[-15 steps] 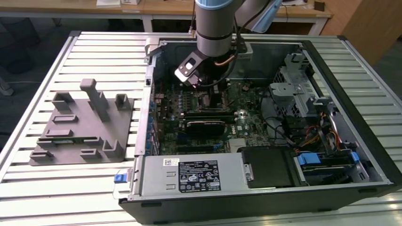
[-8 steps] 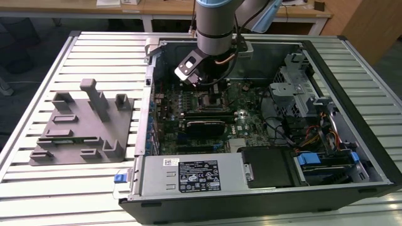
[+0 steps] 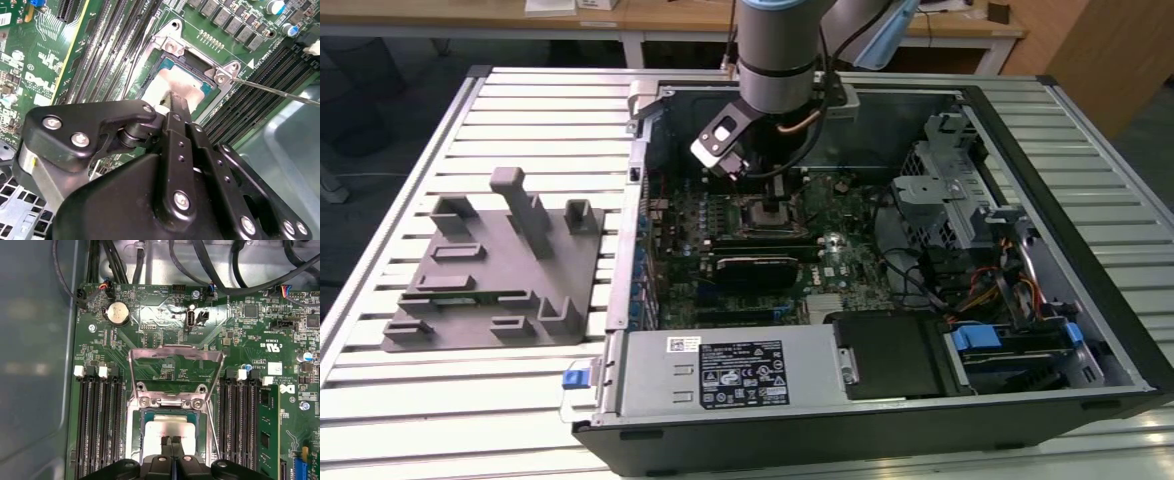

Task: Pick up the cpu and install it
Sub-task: 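Place the cpu into insertion slot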

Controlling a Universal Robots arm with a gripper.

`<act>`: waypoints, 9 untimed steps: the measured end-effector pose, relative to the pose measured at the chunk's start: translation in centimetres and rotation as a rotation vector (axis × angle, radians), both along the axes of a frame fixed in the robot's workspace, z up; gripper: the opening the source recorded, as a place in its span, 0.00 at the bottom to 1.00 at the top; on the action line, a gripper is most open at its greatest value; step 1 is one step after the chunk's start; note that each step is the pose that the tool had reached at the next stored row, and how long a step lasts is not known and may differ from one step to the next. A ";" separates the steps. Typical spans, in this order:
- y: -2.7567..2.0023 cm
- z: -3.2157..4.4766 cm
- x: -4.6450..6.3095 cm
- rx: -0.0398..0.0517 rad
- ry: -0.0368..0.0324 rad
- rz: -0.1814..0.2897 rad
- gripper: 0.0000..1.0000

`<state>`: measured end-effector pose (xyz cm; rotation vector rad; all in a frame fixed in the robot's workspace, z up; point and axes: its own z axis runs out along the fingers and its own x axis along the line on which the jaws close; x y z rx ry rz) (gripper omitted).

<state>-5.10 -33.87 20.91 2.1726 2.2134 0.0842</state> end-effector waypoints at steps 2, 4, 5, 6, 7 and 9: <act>0.00 0.12 0.0 0.0000 0.0009 0.000 0.11; 0.00 0.30 0.0 -0.0001 0.0015 0.000 0.11; 0.00 0.40 0.0 0.0000 0.0017 0.000 0.11; 0.00 0.51 0.0 -0.0001 0.0020 0.000 0.11; 0.00 0.63 0.0 -0.0001 0.0023 0.000 0.11; 0.00 0.78 0.0 -0.0001 0.0027 0.000 0.11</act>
